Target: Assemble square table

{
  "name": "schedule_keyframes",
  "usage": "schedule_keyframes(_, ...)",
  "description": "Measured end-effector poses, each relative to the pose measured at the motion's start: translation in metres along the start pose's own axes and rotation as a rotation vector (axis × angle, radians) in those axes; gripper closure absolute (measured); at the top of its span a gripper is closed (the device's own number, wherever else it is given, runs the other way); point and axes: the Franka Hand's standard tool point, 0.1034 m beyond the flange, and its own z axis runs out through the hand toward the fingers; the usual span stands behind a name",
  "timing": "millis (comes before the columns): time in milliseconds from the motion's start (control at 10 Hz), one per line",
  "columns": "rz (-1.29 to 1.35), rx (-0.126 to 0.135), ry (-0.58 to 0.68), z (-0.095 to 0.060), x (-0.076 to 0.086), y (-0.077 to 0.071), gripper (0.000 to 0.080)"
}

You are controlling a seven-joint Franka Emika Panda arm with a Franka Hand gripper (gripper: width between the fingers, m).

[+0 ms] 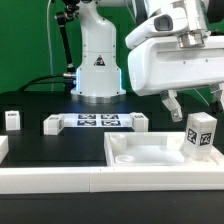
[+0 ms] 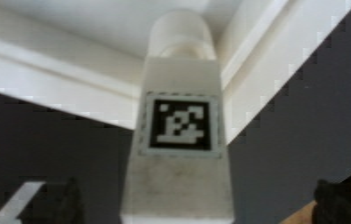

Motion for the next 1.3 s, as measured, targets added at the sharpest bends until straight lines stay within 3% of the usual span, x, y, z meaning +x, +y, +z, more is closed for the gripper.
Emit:
schedule_keyframes(100,0.015,0.018,-0.026,0.001,-0.002,-0.004,0.015)
schedule_keyframes(200,0.046,0.071,-0.12,0.001,-0.004,-0.016,0.015)
schedule_keyframes(400,0.025,0.127,-0.256,0.002,-0.009,-0.015,0.015)
schedule_keyframes(600,0.001,0.166,-0.379,0.0,-0.011,-0.013,0.015)
schedule_keyframes(1100,0.006,0.166,-0.386,0.001,-0.009,-0.012,0.015)
schedule_keyframes(1300,0.045,0.126,-0.352,-0.001,-0.007,0.005,0.015)
